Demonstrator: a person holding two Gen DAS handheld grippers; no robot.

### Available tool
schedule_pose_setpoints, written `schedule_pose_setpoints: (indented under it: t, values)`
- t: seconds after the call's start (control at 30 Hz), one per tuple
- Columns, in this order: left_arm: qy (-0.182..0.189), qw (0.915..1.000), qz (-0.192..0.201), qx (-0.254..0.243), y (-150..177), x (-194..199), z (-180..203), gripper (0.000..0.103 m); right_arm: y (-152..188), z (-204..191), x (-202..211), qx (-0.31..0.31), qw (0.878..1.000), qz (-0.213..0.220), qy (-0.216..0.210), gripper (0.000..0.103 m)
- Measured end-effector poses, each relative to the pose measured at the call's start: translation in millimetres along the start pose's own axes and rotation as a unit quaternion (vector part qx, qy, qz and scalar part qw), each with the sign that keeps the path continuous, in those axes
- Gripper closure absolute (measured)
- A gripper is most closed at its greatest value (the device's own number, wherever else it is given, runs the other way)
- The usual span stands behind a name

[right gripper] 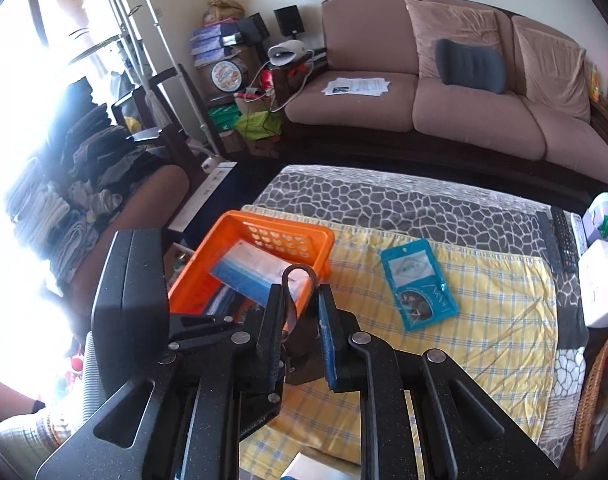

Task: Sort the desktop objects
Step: 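Close the right tool on the leather tag's strap loop and lift it, then carry the leather tag with the right tool over the orange basket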

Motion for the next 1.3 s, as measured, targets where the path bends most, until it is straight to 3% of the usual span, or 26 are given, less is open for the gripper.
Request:
schedule_pose_setpoints:
  t: [0.3, 0.6, 0.8, 1.0, 1.07, 1.13, 1.23, 1.3]
  values:
    - [-0.042, 0.9985, -0.01, 0.033, 38, 40, -81, 0.097, 5, -62, -41, 0.018, 0.999, -0.014, -0.039, 0.086]
    - [-0.112, 0.9912, -0.056, 0.041, 93, 40, -152, 0.097, 34, -117, -133, 0.015, 0.993, -0.064, -0.093, 0.086]
    - [-0.122, 0.9881, -0.086, 0.037, 120, 27, -162, 0.097, 59, -119, -178, -0.004, 0.99, -0.098, -0.102, 0.087]
    - [-0.115, 0.9874, -0.104, 0.032, 134, 15, -158, 0.096, 77, -108, -199, -0.016, 0.989, -0.123, -0.083, 0.086]
    - [-0.103, 0.988, -0.108, 0.038, 138, 12, -157, 0.088, 83, -103, -201, -0.02, 0.989, -0.128, -0.077, 0.086]
    - [-0.088, 0.9886, -0.109, 0.055, 140, 13, -157, 0.067, 86, -97, -202, -0.022, 0.989, -0.132, -0.069, 0.087]
    - [-0.07, 0.9884, -0.103, 0.087, 140, 18, -161, 0.052, 91, -91, -203, -0.018, 0.989, -0.139, -0.052, 0.087]
    - [-0.052, 0.9875, -0.096, 0.113, 138, 25, -164, 0.048, 93, -88, -206, -0.012, 0.989, -0.143, -0.037, 0.087]
Point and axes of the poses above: each gripper's, at about its wrist camera, not at the fingertips, and x roughly against the way its jaws point, z to its right, y to its underside, the point moved 1 cm from there along -x, roughly the way its jaws point, and after that the axes turned 5 degrees about -y, right-handed, at the moved point
